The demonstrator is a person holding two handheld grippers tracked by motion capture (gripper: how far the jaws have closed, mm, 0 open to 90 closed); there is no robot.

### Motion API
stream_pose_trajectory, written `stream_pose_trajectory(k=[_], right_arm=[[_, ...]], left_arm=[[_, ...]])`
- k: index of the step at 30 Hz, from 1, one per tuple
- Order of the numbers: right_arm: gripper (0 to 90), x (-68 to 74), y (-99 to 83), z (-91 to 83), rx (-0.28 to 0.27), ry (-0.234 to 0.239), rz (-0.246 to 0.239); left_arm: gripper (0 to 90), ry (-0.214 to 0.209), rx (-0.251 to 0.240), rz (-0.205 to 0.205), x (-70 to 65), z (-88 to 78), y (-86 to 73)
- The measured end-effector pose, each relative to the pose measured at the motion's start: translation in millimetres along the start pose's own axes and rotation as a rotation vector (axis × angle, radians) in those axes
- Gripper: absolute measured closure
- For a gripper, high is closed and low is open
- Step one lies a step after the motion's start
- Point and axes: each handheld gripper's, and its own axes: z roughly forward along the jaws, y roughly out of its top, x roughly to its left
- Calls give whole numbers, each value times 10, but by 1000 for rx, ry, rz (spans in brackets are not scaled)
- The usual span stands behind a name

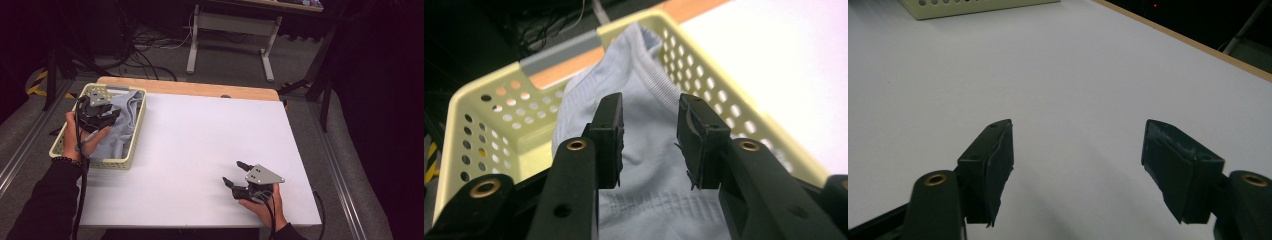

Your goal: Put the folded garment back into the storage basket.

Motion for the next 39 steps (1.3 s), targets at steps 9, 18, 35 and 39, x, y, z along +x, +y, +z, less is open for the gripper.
stream_pose_trajectory(k=[9, 18, 35, 39], right_arm=[[293, -23, -1, -12, -9, -10, 7], [284, -37, 1, -27, -18, -22, 10], [259, -46, -4, -29, -28, -40, 10], [247, -40, -5, -28, -30, -44, 8]], left_arm=[[568, -27, -74, 33, -134, -107, 5], [473, -27, -108, 59, -294, -121, -15], [232, -41, -199, 121, -645, -203, 7], [211, -44, -227, 132, -726, -247, 7]])
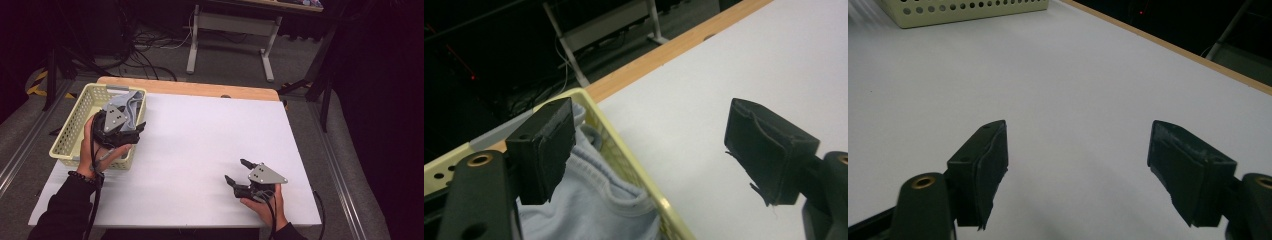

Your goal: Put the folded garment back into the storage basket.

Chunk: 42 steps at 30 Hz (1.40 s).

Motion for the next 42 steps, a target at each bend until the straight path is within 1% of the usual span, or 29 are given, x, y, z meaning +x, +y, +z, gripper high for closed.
stream_pose_trajectory(k=[1, 6, 11, 14, 15, 20, 23, 25, 27, 29, 30, 31, 33, 35, 36, 37, 38, 40, 41, 42], right_arm=[[243, 0, 0, -2, -4, 0, 1], [191, -5, 2, -9, -17, -21, 12], [158, -20, 2, -24, -27, -11, 34], [135, -20, 5, -28, -28, -12, 35], [129, -22, 5, -29, -35, -2, 41], [96, -7, 18, -41, -54, 12, 43], [84, 0, 24, -53, -67, 22, 48], [74, 10, 28, -56, -70, 22, 42], [77, 24, 35, -57, -63, 26, 33], [77, 30, 39, -62, -68, 39, 41], [77, 35, 43, -66, -68, 33, 38], [77, 37, 46, -71, -70, 28, 34], [77, 38, 49, -79, -73, 27, 33], [77, 39, 52, -83, -75, 20, 29], [79, 40, 54, -85, -74, 16, 25], [80, 44, 57, -85, -71, 7, 17], [80, 47, 58, -85, -69, 2, 12], [84, 51, 60, -84, -69, 3, 10], [84, 54, 62, -84, -69, 2, 9], [84, 59, 64, -84, -68, 0, 7]], left_arm=[[206, -2, -2, 11, -32, -12, 9], [181, -27, -29, 24, -135, -65, 38], [164, -52, -51, 30, -237, -91, 53], [151, -54, -77, 34, -303, -105, 60], [146, -59, -83, 29, -318, -110, 59], [131, -80, -96, 46, -421, -136, 65], [124, -104, -107, 45, -476, -143, 67], [116, -125, -119, 43, -515, -149, 61], [107, -135, -134, 66, -554, -148, 46], [99, -143, -136, 72, -577, -136, 22], [96, -154, -131, 72, -584, -131, 14], [91, -156, -131, 74, -590, -128, 9], [90, -171, -137, 73, -597, -128, -2], [90, -171, -141, 74, -613, -133, -5], [89, -181, -144, 75, -619, -135, -6], [90, -181, -145, 80, -624, -135, -6], [90, -181, -146, 76, -640, -136, -8], [90, -197, -153, 80, -654, -137, -14], [90, -194, -150, 85, -673, -136, -14], [89, -200, -152, 87, -683, -134, -16]])
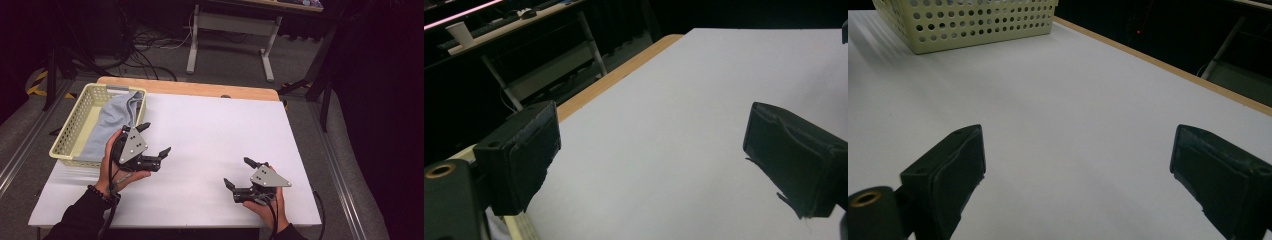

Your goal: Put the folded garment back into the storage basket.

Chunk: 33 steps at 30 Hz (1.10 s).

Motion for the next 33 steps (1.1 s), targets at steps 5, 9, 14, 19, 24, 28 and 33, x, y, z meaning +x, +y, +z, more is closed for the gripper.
stream_pose_trajectory(k=[5, 9, 14, 19, 24, 28, 33], right_arm=[[84, 10, 10, -4, -4, -1, -6], [84, 14, 15, -6, -2, 0, -7], [87, 26, 38, -23, -12, -5, 13], [87, 52, 60, -38, -15, -2, 7], [87, 65, 69, -57, -19, -8, 4], [87, 70, 69, -65, -19, -13, -3], [82, 82, 51, -54, -5, -9, -17]], left_arm=[[82, -23, -4, 6, -48, 5, 5], [77, -36, -1, 23, -93, 10, 15], [78, -55, -10, 30, -169, -11, 16], [84, -69, -14, 61, -274, -40, -10], [81, -77, -21, 75, -349, -73, -58], [84, -95, -18, 82, -408, -96, -125], [77, -110, -14, 74, -482, -124, -261]])
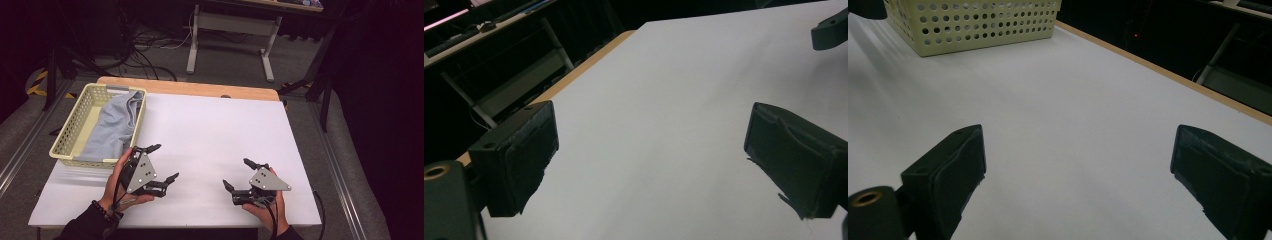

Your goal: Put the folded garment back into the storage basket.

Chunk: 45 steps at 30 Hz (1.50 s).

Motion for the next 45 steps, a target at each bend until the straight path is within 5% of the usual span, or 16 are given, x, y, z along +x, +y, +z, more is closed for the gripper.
stream_pose_trajectory(k=[7, 14, 27, 45], right_arm=[[74, 44, -29, 18, 13, 1, -8], [74, 89, -116, 7, 39, 7, -8], [80, 85, -100, 11, 34, 16, -14], [84, 61, -123, 26, 69, 13, -10]], left_arm=[[74, -25, 41, -33, -59, -35, -237], [68, 10, 78, -66, -55, -107, -383], [64, -8, 86, -101, -11, -110, -411], [64, -27, 113, -99, -21, -30, -416]])
